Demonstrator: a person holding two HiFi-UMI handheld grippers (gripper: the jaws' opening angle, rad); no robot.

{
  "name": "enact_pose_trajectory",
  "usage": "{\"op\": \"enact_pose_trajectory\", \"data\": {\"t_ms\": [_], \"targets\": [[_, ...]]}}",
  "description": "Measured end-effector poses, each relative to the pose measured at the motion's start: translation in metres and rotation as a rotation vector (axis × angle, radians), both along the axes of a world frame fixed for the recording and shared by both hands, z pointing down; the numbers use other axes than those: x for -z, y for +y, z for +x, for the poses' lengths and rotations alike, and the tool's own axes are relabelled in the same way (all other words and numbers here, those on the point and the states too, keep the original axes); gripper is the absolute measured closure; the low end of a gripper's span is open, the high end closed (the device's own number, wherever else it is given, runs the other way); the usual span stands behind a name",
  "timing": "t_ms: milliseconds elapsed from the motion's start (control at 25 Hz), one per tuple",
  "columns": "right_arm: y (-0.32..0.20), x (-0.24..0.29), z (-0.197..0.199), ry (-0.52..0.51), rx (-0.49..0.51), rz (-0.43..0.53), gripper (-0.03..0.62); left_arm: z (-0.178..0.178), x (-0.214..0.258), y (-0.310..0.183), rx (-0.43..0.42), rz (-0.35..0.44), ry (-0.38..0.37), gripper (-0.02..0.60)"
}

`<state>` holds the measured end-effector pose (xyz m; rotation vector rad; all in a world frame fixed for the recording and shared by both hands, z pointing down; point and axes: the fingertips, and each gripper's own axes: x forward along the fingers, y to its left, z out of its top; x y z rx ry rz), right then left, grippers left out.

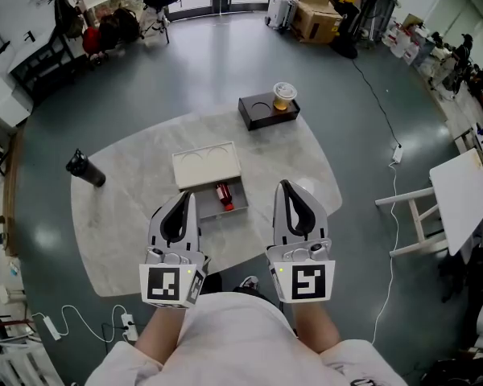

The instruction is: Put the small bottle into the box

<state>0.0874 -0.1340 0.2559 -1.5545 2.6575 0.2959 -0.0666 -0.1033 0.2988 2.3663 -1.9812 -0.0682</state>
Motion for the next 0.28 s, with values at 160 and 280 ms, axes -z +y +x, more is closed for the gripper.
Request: {"op": "enact_pose_trajectory", "data": {"t_ms": [160,280], "targets": [[-0.0025,-0.0028,0.0019,0.005,-0.008,-0.007,0.569,-0.0050,-0.0036,-0.0031,0.014,-0.018,0.004,0.561],[-0.0048,-0.0064,0.0031,-0.006,-0.010,-0.019,0.569,-0.0085,-0.0062,-0.0054,0.018,-0.023,0.004,0.561]]}}
